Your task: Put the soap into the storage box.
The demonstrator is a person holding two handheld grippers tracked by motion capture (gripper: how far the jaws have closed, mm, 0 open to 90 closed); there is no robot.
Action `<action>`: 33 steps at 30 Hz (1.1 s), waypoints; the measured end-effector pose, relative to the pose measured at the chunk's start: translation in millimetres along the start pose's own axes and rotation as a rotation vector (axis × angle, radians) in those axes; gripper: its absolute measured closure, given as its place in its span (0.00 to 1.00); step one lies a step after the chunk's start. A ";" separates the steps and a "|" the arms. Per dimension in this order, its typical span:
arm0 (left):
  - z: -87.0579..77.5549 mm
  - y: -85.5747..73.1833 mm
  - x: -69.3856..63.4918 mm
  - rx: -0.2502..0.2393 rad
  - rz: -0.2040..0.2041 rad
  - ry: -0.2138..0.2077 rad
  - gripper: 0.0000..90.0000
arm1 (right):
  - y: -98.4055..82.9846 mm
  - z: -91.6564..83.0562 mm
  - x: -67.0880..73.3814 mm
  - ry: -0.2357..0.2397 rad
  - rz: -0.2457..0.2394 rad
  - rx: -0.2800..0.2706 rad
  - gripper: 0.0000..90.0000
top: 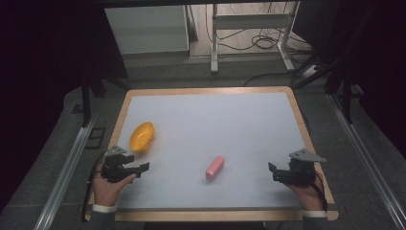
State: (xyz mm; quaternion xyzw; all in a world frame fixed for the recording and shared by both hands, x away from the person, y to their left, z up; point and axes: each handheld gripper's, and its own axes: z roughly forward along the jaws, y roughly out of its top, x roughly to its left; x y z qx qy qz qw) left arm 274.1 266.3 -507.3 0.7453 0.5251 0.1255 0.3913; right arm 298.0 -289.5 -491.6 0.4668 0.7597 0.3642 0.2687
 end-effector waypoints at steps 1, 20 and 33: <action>0.5 0.1 0.5 0.003 0.002 0.005 0.27 | 0.5 -0.2 -0.4 -0.006 -0.008 0.001 0.07; -6.4 -0.5 -4.9 -0.026 0.006 0.016 0.28 | -4.0 -10.0 -12.2 -0.046 -0.009 0.003 0.07; -12.4 6.4 -16.9 -0.046 0.028 0.030 0.31 | -5.2 -6.6 -9.1 -0.034 -0.010 0.013 0.08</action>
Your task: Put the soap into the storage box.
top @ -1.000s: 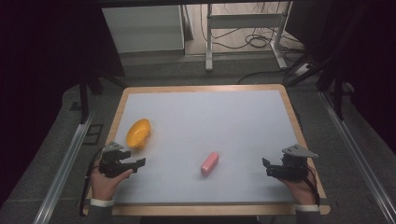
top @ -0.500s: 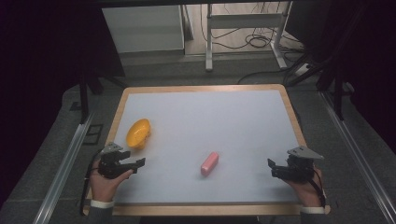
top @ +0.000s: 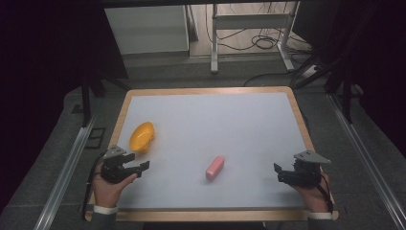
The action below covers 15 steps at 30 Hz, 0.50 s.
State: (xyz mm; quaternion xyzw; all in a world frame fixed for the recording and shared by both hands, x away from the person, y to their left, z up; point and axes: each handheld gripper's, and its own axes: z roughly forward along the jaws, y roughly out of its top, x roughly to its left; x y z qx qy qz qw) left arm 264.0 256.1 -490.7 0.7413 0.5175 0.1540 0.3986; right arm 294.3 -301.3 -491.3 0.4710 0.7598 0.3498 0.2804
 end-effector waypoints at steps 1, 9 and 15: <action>0.1 0.8 -0.6 0.004 -0.003 -0.001 0.31 | 0.0 0.4 0.6 0.009 -0.002 -0.001 0.08; -2.0 4.3 -4.4 0.005 -0.016 0.004 0.31 | 0.4 1.6 1.1 0.030 -0.010 -0.001 0.08; -6.9 13.1 -7.4 -0.004 0.005 -0.001 0.31 | 0.0 0.9 -0.4 0.020 0.005 -0.007 0.09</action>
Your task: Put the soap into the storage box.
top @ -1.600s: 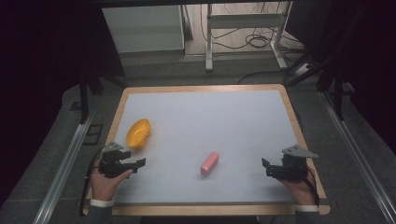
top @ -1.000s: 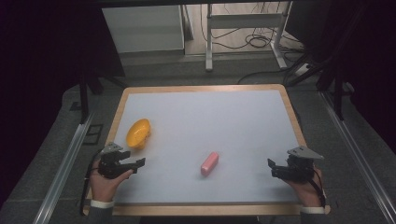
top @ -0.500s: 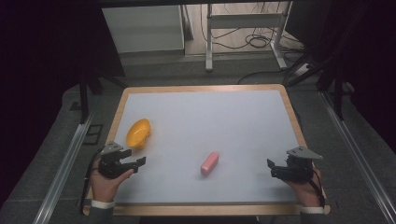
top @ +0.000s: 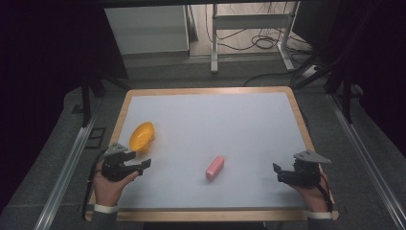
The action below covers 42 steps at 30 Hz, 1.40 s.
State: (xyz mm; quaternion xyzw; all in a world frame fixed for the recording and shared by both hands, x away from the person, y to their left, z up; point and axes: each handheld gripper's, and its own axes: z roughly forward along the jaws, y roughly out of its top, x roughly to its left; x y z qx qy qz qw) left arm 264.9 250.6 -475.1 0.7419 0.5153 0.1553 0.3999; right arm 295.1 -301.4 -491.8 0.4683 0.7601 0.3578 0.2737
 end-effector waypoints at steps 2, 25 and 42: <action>-0.8 2.8 -0.8 0.003 0.005 -0.002 0.30 | 0.0 -1.4 0.5 -0.006 -0.006 -0.005 0.09; 1.8 30.5 -20.5 0.030 0.075 0.001 0.29 | -2.5 -3.6 0.0 -0.027 -0.017 -0.010 0.09; 13.3 42.8 -32.7 0.089 0.128 -0.018 0.29 | -3.7 -3.0 -2.9 -0.043 -0.003 0.007 0.09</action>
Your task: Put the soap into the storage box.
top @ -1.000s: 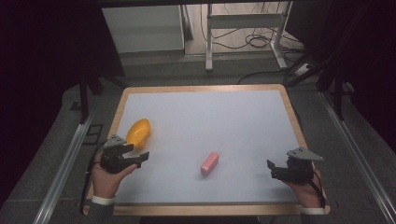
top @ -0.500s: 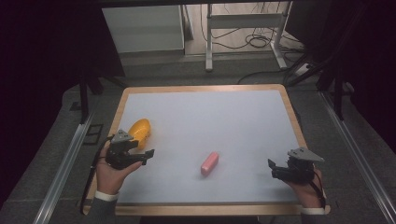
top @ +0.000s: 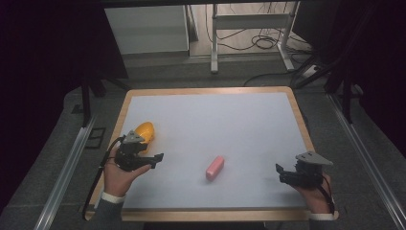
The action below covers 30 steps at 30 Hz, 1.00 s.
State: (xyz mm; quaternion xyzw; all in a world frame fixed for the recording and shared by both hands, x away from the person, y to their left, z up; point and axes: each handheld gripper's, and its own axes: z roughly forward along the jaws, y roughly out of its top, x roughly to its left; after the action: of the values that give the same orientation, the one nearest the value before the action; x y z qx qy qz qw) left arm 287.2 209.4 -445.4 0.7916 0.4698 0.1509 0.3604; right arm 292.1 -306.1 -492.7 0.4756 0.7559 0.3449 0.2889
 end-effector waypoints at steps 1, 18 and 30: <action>0.8 1.0 -1.5 0.002 0.003 0.001 0.29 | -0.1 0.1 -0.2 0.000 0.004 0.006 0.09; 9.4 15.2 -16.1 0.036 0.053 -0.014 0.28 | -1.4 1.3 -1.9 -0.022 0.012 0.031 0.09; 13.5 24.3 -24.3 0.050 0.076 -0.018 0.27 | -0.9 0.7 -1.2 -0.021 0.006 0.030 0.09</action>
State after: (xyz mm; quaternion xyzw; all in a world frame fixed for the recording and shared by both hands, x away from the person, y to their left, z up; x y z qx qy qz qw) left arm 298.0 175.6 -435.0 0.8190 0.4396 0.1458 0.3388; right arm 292.6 -307.3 -493.7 0.4856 0.7565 0.3296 0.2886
